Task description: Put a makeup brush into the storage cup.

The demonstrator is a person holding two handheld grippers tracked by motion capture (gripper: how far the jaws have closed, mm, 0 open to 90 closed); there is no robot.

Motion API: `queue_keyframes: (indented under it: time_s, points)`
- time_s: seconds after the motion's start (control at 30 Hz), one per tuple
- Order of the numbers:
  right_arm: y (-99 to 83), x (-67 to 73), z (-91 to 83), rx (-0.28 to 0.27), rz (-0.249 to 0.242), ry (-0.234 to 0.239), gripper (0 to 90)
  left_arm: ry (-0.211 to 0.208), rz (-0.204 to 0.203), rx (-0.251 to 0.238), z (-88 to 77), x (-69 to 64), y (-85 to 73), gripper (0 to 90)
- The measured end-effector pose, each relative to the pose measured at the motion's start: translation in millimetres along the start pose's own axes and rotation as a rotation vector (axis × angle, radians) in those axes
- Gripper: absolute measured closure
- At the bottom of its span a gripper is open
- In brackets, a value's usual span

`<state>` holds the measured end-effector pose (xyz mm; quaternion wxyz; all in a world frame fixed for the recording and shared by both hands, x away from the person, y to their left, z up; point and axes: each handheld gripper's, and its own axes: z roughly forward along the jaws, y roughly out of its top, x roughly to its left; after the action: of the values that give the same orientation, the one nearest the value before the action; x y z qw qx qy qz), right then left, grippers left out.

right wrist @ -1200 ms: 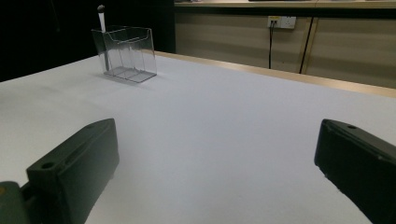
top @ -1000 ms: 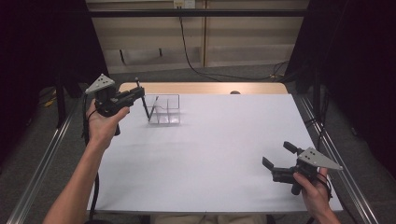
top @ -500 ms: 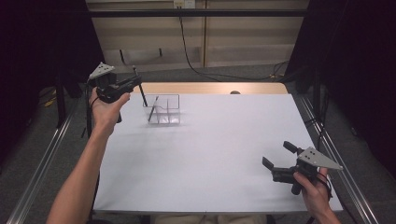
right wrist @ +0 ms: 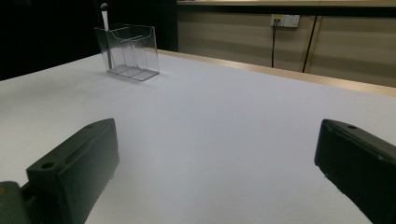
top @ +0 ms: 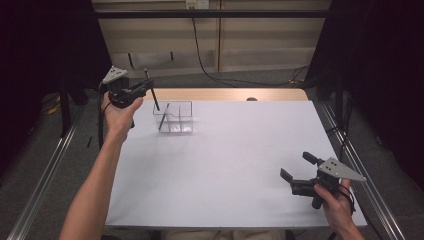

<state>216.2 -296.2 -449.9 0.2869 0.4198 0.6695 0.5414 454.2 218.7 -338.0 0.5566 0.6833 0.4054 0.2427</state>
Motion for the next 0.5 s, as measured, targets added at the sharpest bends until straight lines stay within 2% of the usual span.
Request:
queue_keyframes:
  time_s: [0.33,0.5]
  points:
    - [0.0,0.2,-0.9,0.002,-0.010,0.003,0.0,0.006,0.043,0.037,9.0,-3.5,-7.1,83.6]
    - [-0.1,0.3,-0.5,0.001,-0.007,0.002,0.0,-0.004,0.035,0.041,10.0,-3.9,-10.0,83.6]
